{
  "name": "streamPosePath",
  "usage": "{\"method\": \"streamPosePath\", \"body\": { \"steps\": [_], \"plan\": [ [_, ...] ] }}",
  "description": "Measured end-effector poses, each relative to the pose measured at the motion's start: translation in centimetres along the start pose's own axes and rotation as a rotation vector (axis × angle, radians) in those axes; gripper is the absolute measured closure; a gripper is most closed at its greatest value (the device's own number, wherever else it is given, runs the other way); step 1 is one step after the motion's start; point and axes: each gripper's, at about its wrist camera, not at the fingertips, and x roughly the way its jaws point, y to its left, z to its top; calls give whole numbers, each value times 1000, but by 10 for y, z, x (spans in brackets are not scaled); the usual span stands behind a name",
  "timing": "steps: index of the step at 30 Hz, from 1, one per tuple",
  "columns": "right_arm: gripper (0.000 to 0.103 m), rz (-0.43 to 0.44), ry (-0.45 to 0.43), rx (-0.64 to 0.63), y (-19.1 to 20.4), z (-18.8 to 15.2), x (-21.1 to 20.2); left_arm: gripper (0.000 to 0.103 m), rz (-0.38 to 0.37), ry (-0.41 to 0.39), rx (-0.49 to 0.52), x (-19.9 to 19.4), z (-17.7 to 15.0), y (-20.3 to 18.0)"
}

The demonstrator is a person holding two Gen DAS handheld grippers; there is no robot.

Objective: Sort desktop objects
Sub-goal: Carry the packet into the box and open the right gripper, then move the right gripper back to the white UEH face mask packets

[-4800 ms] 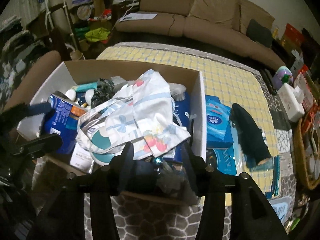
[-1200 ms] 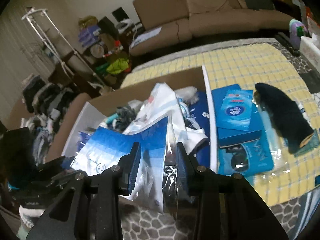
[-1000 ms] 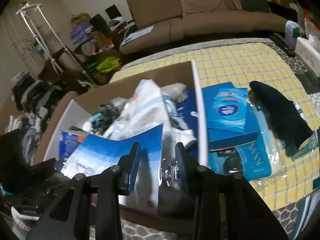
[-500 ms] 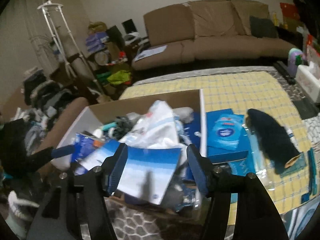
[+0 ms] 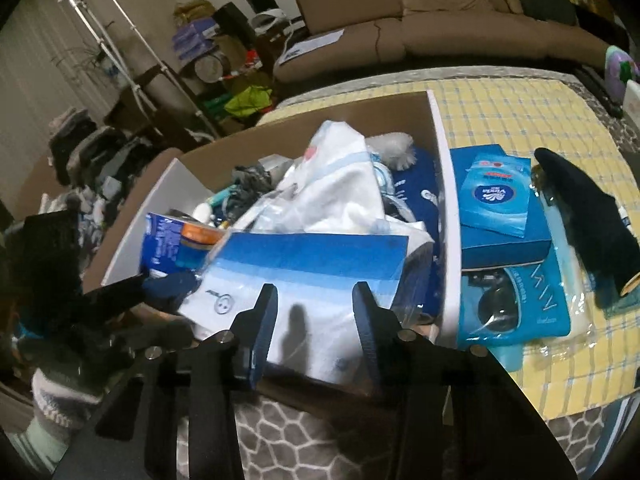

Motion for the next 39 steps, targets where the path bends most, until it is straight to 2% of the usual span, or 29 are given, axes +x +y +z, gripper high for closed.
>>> {"method": "streamPosePath", "body": {
  "steps": [8, 16, 20, 23, 25, 27, 29, 34, 36, 39],
  "plan": [
    [64, -205, 18, -235, 31, -12, 7, 24, 33, -8, 22, -2, -2, -4],
    [64, -227, -49, -268, 38, -13, -3, 22, 34, -68, 10, -20, 3, 0],
    [64, -264, -65, -278, 42, -18, -9, 19, 60, -93, 9, -28, 1, 0],
    [63, -270, -83, -265, 45, -23, -18, 16, 108, -102, 42, -35, -2, -8],
    [60, -275, -95, -261, 50, -26, -23, 15, 126, -108, 48, -42, -7, -13],
    [48, -277, -111, -255, 54, -31, -31, 11, 125, -112, 40, -48, -13, -16],
    [42, -274, -119, -247, 58, -38, -38, 10, 120, -115, 35, -52, -19, -19],
    [40, -292, -109, -259, 64, -56, -49, 5, 125, -113, 27, -58, -34, -33],
    [33, -295, -108, -256, 65, -62, -55, 0, 129, -116, 26, -59, -38, -42],
    [27, -305, -135, -249, 60, -71, -72, 0, 79, -130, 31, -60, -40, -60]
  ]
}}
